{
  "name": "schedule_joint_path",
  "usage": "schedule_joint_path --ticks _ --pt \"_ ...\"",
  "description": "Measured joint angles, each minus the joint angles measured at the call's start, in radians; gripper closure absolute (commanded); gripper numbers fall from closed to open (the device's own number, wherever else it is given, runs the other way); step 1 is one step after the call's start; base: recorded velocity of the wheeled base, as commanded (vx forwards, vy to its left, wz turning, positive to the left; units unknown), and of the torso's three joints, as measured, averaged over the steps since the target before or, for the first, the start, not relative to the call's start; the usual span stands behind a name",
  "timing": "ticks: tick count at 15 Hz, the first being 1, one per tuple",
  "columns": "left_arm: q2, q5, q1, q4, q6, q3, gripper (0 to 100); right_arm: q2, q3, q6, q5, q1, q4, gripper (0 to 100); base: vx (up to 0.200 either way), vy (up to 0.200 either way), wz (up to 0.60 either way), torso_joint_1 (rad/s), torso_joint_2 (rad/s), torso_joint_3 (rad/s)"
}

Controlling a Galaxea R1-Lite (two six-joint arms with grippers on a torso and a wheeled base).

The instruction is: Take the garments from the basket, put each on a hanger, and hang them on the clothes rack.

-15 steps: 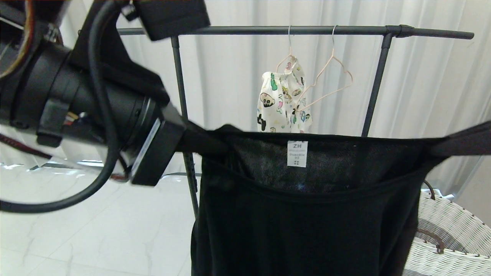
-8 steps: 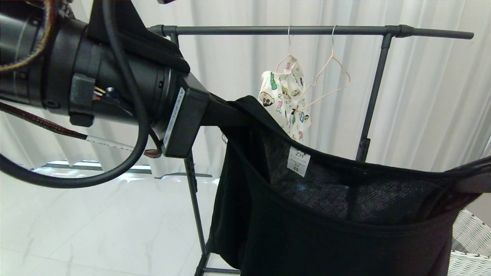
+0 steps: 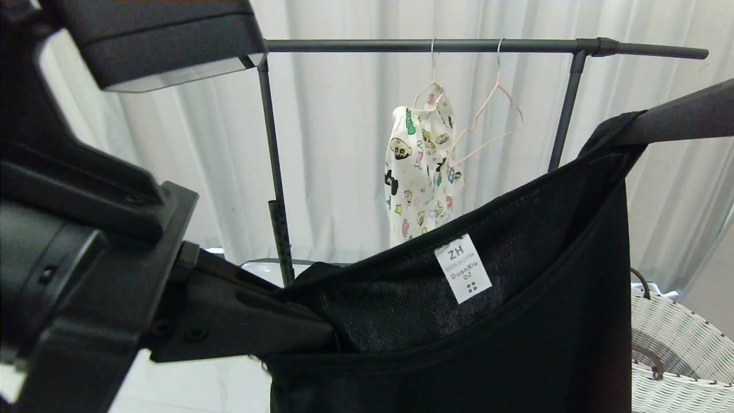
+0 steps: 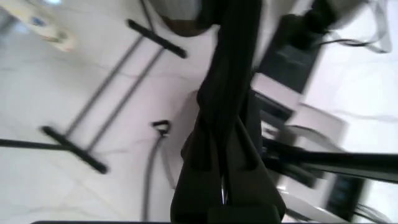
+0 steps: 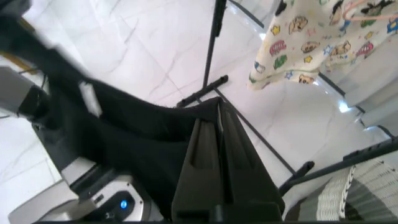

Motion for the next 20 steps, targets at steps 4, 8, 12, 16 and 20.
schedule_joint_path --ticks 4,8,12,16,20 --pt "-0.032 0.008 -0.031 0.002 -0.015 0.018 100 0.020 -0.013 0.002 -0.001 -0.009 0.003 100 0.000 0.000 0.00 0.000 0.00 0.000" --pt "0.004 0.045 0.098 -0.114 -0.015 -0.059 100 0.015 -0.004 0.004 -0.005 -0.034 0.017 0 0.000 0.000 0.00 0.000 0.00 0.000" --pt "0.034 0.094 0.132 -0.120 -0.017 -0.063 100 0.006 0.012 0.006 -0.005 -0.037 0.108 0 0.000 0.000 0.00 0.000 0.00 0.000" --pt "0.054 0.307 0.160 -0.122 -0.014 -0.014 100 -0.044 0.112 0.005 -0.004 -0.059 0.106 0 0.000 0.000 0.00 0.000 0.00 0.000" --pt "0.082 0.478 0.236 -0.121 -0.019 0.072 100 -0.096 0.169 0.002 0.025 -0.150 0.079 0 0.000 0.000 0.00 0.000 0.00 0.000"
